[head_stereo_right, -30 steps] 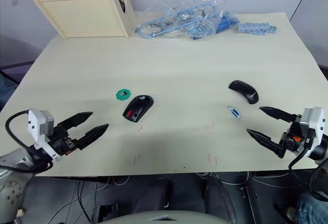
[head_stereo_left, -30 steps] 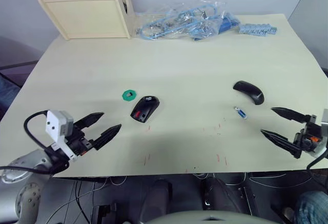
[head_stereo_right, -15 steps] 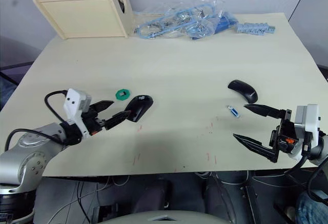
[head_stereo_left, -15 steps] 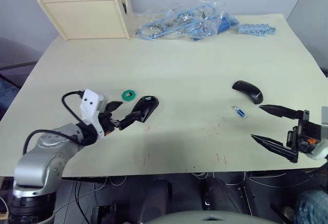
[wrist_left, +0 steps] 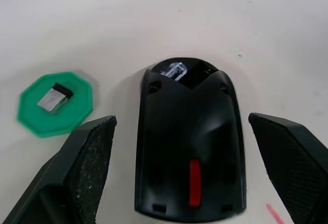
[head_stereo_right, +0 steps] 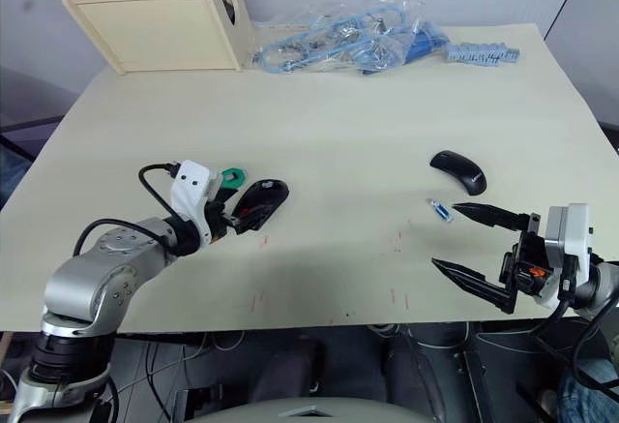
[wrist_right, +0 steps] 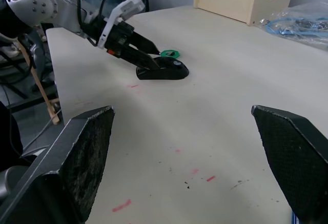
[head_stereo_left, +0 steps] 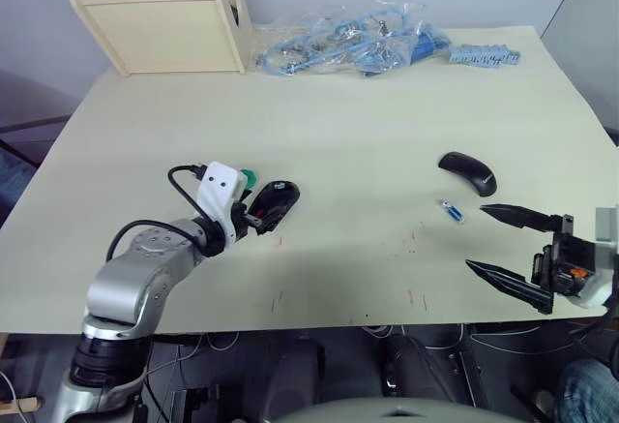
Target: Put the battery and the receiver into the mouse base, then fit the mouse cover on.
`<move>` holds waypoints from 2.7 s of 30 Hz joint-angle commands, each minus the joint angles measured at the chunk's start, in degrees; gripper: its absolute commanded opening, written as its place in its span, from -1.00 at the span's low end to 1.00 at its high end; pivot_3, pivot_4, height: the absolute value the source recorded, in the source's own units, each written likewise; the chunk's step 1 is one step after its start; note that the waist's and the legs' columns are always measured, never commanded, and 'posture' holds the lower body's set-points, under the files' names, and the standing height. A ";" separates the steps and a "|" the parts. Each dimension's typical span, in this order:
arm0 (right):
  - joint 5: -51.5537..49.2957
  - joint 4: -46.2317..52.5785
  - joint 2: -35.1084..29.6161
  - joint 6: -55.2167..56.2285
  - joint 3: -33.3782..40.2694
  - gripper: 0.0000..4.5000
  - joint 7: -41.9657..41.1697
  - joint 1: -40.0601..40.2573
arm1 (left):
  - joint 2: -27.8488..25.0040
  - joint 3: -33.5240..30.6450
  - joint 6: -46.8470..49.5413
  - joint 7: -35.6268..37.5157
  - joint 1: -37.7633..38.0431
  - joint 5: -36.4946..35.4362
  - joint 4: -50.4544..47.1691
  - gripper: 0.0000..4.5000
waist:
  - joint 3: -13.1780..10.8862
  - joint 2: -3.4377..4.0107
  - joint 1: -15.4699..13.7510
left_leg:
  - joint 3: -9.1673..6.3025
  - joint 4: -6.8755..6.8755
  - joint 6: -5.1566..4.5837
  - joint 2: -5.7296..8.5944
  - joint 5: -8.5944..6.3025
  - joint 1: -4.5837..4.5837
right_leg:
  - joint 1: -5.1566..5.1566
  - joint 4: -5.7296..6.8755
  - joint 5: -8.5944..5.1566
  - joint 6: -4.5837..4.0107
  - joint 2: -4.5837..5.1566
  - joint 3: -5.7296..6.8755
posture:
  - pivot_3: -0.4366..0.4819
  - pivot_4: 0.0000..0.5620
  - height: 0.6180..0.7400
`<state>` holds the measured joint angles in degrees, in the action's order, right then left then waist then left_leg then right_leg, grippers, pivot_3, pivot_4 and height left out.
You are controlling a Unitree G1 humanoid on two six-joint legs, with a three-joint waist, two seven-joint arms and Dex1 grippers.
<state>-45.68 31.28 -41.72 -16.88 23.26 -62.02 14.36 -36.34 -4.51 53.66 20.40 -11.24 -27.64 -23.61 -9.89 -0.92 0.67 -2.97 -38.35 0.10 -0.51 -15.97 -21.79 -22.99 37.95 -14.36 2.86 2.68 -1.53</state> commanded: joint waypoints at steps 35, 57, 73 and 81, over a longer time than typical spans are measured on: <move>-2.02 4.03 -0.84 -1.16 0.87 1.00 2.81 -0.10 | 3.61 3.50 14.28 -2.36 -10.50 5.19 1.24 0.31 | -0.02 -0.04 0.01 | -0.05 -0.01 0.00 0.04 0.00 -0.01 | 0.00 0.02 0.00 0.00 0.01 0.03 | -0.05 -0.47 1.00; -2.11 6.98 -3.39 -7.06 5.47 1.00 7.43 6.52 | -8.07 20.19 -15.28 34.10 -10.42 7.39 0.74 0.31 | -0.07 -0.08 -0.09 | 0.01 -0.01 0.00 0.05 0.00 -0.05 | 0.00 -0.03 -0.01 0.01 0.02 0.01 | -0.05 -0.47 1.00; -1.04 8.03 -4.62 -6.51 13.27 1.00 1.36 13.36 | -2.21 30.53 -21.54 36.20 -15.66 18.96 9.20 0.31 | -0.08 -0.09 -0.06 | 0.00 -0.04 -0.01 0.04 0.01 -0.05 | 0.00 -0.01 -0.01 0.01 -0.01 0.01 | -0.05 -0.47 1.00; 8.81 9.46 -7.76 -12.66 7.19 1.00 14.00 8.11 | -2.53 31.41 -21.79 37.66 -14.83 22.07 10.15 0.31 | -0.05 -0.04 0.02 | 0.01 -0.04 -0.01 0.05 0.01 -0.03 | 0.01 0.00 -0.01 0.02 0.00 0.00 | -0.05 -0.47 1.00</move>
<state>-39.85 38.35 -47.42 -27.24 31.45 -51.62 23.35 -38.60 25.74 32.04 57.81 -26.64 -6.85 -14.14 -9.93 -0.96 0.69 -2.96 -38.40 0.08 -0.46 -15.97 -21.81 -22.98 37.97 -14.37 2.88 2.68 -1.54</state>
